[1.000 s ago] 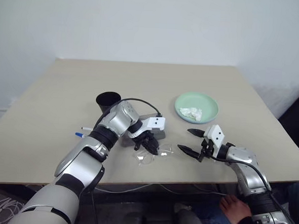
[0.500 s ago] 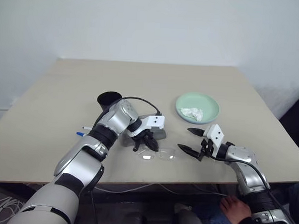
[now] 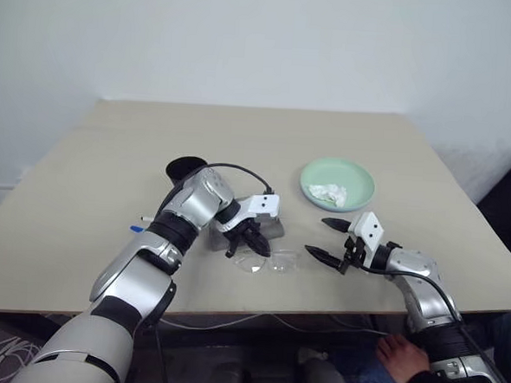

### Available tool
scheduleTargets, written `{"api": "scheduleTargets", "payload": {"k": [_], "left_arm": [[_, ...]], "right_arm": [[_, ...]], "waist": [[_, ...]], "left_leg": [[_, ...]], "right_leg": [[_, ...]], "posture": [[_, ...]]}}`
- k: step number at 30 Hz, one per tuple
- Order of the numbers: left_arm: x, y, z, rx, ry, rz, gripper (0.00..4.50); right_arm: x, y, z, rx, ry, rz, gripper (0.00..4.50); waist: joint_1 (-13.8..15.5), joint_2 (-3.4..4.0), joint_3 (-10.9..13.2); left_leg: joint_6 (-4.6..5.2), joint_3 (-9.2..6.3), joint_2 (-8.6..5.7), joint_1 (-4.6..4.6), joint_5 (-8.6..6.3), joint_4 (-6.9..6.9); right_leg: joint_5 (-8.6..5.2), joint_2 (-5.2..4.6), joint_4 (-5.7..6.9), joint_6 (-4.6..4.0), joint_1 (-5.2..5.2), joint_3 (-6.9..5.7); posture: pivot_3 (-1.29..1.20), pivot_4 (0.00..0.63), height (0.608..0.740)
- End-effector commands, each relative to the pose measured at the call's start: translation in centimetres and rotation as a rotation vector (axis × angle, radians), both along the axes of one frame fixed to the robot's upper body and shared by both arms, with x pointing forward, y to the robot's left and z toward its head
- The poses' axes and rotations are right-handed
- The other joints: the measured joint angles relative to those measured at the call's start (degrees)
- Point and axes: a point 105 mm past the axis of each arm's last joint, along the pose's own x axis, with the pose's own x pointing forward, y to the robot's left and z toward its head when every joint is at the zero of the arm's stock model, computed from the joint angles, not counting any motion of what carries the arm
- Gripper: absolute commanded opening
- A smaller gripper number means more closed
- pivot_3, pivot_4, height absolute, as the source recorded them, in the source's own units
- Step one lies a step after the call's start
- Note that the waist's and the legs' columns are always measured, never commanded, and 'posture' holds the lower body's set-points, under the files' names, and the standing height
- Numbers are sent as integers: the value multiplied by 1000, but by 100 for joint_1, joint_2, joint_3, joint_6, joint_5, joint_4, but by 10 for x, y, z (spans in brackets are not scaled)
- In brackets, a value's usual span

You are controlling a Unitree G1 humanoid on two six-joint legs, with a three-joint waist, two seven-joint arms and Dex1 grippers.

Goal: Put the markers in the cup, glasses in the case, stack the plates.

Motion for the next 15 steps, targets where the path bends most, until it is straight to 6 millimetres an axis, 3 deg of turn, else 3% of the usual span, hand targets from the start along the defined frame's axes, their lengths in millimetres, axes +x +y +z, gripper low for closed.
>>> {"api": "scheduleTargets", "payload": {"k": [1, 10, 15], "left_arm": [[5, -12, 30, -80, -59, -21, 86], [14, -9, 69, -171, -158, 16, 86], [40, 3, 90, -158, -321, 113, 86]], "right_arm": [[7, -7, 24, 22, -77, -2, 4199], [21, -32, 36, 22, -110, -90, 4199], [23, -35, 40, 18, -117, -94, 4199]], "waist": [[-1, 0, 0], [-4, 0, 0], [-4, 0, 1]], "left_leg": [[1, 0, 0, 0, 0, 0], [2, 2, 0, 3, -1, 2], [2, 3, 0, 2, -1, 2]], "right_leg": [[0, 0, -1, 0, 0, 0], [1, 1, 2, 1, 0, 3], [3, 1, 1, 4, 0, 4]], "posture": [[0, 0, 720], [0, 0, 720], [0, 0, 720]]}}
